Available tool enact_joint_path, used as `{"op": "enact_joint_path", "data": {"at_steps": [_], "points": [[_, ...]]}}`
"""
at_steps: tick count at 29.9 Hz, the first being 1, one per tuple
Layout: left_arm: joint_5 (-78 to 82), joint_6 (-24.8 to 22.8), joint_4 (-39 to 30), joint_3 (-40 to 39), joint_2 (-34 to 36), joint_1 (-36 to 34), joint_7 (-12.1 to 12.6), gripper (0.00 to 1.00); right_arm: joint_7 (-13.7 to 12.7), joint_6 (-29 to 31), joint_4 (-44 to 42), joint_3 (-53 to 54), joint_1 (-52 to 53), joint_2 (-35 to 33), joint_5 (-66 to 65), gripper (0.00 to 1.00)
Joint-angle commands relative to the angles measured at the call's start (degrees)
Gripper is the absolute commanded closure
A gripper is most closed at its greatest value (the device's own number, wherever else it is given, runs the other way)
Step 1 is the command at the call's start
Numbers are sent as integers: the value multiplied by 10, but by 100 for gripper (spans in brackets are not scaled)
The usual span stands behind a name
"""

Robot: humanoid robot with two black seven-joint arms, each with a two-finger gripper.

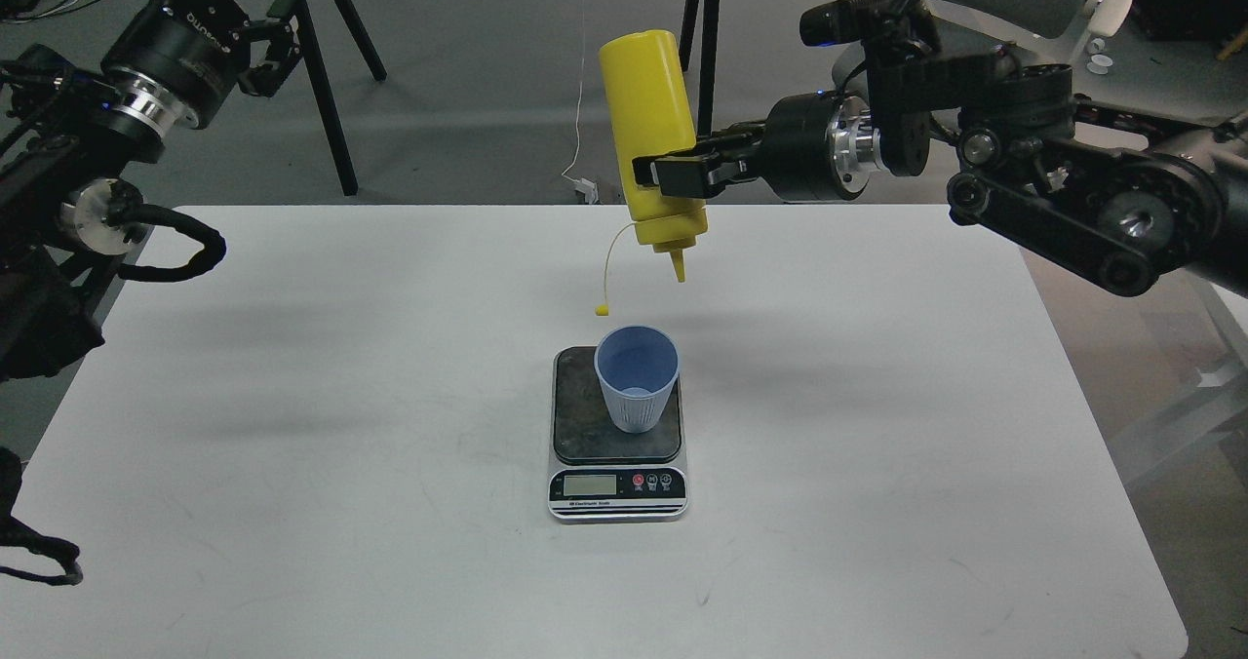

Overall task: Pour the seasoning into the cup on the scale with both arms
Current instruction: 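Tilt the bottle nozzle down and squeeze sauce into the cup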

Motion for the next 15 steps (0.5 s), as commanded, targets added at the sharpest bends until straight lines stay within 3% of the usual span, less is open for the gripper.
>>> {"op": "enact_joint_path", "data": {"at_steps": [1, 15], "points": [[0, 0, 0, 1, -3, -1, 0, 6, -3, -3, 2, -1, -1, 12, -18, 44], [0, 0, 0, 2, -1, -3, 0, 6, -12, -4, 2, -3, -11, 48, -38, 44]]}}
